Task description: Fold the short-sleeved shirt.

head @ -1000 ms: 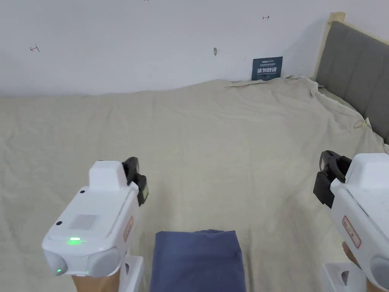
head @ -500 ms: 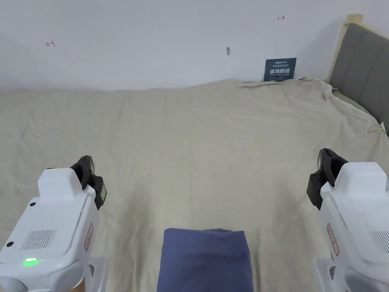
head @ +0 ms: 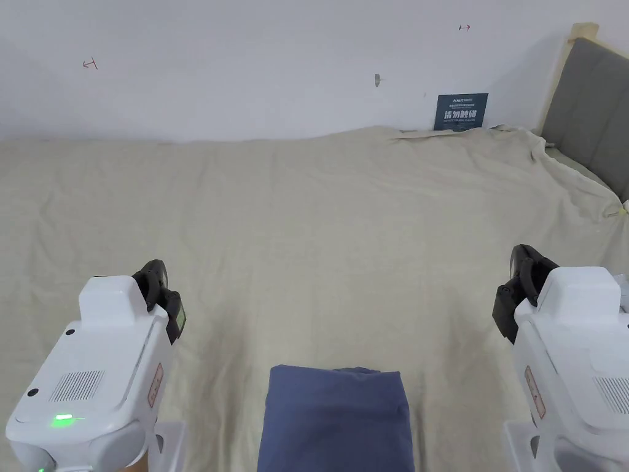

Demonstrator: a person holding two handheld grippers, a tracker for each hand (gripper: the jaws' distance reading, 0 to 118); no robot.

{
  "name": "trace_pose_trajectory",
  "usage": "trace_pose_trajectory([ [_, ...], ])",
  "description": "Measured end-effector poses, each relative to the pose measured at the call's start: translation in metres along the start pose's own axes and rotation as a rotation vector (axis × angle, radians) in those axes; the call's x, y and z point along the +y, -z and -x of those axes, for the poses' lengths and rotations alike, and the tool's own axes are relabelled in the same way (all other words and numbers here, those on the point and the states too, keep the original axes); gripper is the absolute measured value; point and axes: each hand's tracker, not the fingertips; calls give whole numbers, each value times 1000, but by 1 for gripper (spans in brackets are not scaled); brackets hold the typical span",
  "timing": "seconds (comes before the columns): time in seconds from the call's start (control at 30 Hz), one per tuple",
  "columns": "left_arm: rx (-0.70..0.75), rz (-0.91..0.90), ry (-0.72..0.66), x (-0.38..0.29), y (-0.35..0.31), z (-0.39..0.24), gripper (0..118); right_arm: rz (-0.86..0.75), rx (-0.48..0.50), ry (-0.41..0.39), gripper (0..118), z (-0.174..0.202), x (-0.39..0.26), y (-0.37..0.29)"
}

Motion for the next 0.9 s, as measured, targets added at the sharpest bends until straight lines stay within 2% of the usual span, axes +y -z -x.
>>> trace_pose_trajectory([
  [0.23, -34, 97, -48, -19, 2, 4, 0, 110, 64, 37, 0, 24, -36, 9],
  [0.37, -46, 149, -54, -33, 2, 6, 0, 236, 124, 77, 0, 48, -68, 12],
  [0.6, -59, 208, -70, -49, 4, 9, 0, 447, 195, 56, 0, 86, -135, 22],
  [0.9, -60, 257, -71, -63, 9, 14, 0, 617, 212, 59, 0, 102, -198, 43],
])
